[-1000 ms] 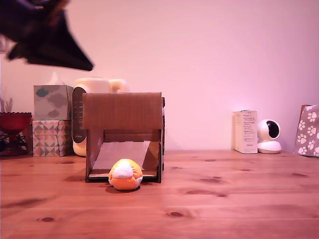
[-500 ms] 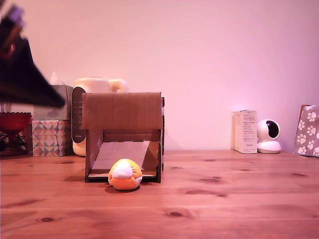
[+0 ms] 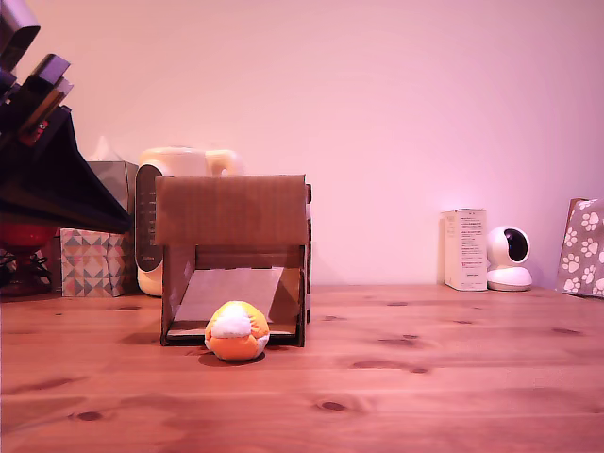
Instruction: Drop the footbag into the cardboard dice tower
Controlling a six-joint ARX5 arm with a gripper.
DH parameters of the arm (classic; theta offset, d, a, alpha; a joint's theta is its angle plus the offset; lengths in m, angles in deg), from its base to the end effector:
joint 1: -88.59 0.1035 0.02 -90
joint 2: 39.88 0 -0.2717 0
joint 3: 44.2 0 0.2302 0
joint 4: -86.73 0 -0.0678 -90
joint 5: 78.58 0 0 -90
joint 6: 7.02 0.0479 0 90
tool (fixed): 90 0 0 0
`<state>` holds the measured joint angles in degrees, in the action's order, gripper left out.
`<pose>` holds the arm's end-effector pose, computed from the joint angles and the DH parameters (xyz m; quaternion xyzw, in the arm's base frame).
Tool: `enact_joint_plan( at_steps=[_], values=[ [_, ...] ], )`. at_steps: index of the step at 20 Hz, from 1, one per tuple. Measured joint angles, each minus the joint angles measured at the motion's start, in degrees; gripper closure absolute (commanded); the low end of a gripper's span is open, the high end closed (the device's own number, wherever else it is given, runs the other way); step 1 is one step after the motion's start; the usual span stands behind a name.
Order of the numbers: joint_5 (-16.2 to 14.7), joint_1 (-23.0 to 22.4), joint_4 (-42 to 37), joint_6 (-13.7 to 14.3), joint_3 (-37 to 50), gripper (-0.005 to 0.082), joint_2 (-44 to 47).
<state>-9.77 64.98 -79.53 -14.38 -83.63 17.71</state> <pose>0.1659 -0.0914 0.2017 -0.0513 0.2977 -0.3480 0.8875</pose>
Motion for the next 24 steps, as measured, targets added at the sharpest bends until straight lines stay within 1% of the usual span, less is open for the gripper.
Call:
enact_joint_plan(
  at_steps=[1,3,4,5,7,10,11,14,18,20,24],
  values=[
    [0.0,0.0,0.0,0.0,0.0,0.0567,0.0],
    [0.0,0.0,-1.0,0.0,0.0,0.0145,0.2],
    [0.0,-0.2,-2.5,0.0,0.0,0.0029,0.8],
    [0.0,-0.4,-4.0,0.0,0.0,-0.0003,1.6],
    [0.0,-2.0,-7.3,0.0,0.0,0.0005,4.3],
    [0.1,-4.6,-14.3,0.0,0.0,0.0005,9.7],
    [0.6,-5.3,-16.8,0.0,0.0,0.0005,11.6],
    [4.2,-6.8,-23.2,0.0,0.0,0.0005,17.8],
    [8.9,-7.5,-31.1,0.0,0.0,0.0005,24.0],
    [10.1,-7.5,-33.6,0.0,0.0,0.0005,25.9],
    [10.9,-7.5,-38.7,0.0,0.0,0.0005,30.2]
  ],
)
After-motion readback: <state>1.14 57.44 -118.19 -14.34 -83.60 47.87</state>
